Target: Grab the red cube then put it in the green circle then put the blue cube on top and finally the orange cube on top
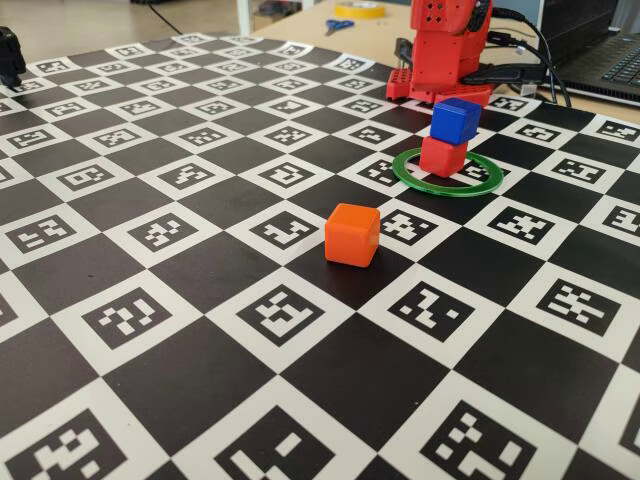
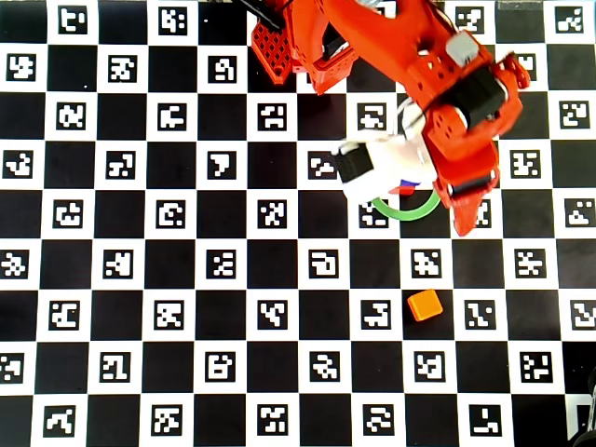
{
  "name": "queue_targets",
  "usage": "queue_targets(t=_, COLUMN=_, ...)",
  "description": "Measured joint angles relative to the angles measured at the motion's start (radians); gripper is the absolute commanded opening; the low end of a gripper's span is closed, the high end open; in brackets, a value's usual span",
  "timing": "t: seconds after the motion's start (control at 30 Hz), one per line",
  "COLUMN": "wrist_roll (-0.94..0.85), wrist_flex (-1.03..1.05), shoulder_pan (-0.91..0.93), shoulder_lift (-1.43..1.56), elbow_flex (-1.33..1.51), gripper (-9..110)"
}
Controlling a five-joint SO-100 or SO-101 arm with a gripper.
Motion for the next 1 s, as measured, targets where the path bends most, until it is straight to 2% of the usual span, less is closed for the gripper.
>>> queue_targets(t=0.33, wrist_roll=-0.060, wrist_flex=0.052, shoulder_pan=0.044, shoulder_lift=-0.383, elbow_flex=-0.413, gripper=35)
queue_targets(t=0.63, wrist_roll=-0.110, wrist_flex=0.057, shoulder_pan=0.080, shoulder_lift=-0.612, elbow_flex=-0.658, gripper=35)
queue_targets(t=1.0, wrist_roll=-0.150, wrist_flex=-0.041, shoulder_pan=0.133, shoulder_lift=-0.710, elbow_flex=-0.675, gripper=35)
